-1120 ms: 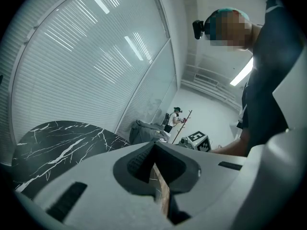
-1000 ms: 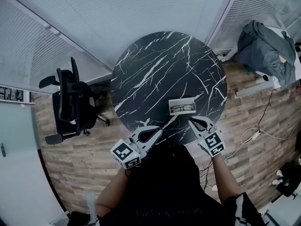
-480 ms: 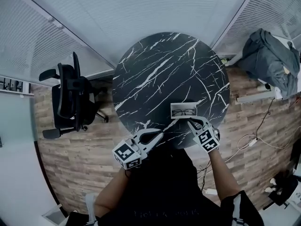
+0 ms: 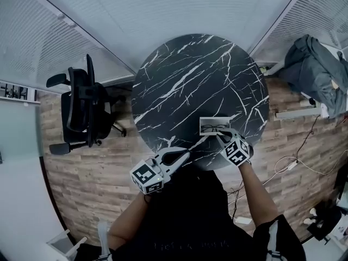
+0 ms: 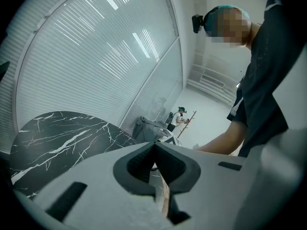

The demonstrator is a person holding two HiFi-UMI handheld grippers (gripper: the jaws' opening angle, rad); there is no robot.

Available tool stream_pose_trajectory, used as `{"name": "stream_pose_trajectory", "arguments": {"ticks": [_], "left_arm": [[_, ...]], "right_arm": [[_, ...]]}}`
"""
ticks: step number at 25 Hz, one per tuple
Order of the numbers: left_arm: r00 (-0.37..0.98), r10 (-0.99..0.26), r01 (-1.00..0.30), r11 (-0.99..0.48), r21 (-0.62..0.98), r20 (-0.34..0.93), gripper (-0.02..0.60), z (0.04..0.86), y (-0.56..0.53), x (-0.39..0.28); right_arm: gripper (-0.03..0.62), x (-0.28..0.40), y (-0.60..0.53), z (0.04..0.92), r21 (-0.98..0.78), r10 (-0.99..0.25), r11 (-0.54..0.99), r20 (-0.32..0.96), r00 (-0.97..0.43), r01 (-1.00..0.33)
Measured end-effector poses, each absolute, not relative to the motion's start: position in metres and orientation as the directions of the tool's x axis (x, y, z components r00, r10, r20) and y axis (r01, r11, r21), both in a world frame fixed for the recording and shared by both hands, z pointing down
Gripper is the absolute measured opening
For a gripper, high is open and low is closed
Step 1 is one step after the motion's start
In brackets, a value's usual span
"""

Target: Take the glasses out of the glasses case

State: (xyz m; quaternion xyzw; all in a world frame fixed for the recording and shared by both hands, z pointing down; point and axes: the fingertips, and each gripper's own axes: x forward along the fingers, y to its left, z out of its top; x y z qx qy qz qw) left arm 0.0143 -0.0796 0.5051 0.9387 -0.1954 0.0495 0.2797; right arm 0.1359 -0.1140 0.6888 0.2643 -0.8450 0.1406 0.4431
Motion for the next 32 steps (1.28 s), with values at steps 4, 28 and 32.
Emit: {"name": "stream_pose_trajectory", "arguments": {"ticks": [4, 28, 32], "left_arm": [[0.919, -0.340, -0.394, -0.762, 0.513, 0.200, 0.018, 0.507, -0.078, 0.015], [0.894, -0.390, -0.446, -0.714, 0.541, 0.222, 0.018, 0.511, -0.075, -0.002], [0.893, -0.388, -0.449, -0.713, 0.539, 0.230, 0.017, 0.511, -0.076, -0.004]], "right_arm": [[0.034, 0.138, -0.115, 0.706, -0.007, -0.296, 0.828, 0.844, -0.448, -0.560], [0.034, 0.138, -0.128, 0.764, 0.005, -0.159, 0.914, 0.925, -0.346, -0.406], [0.034, 0.136, -0.138, 0.764, 0.031, -0.159, 0.931, 0.932, -0.327, -0.364]]}}
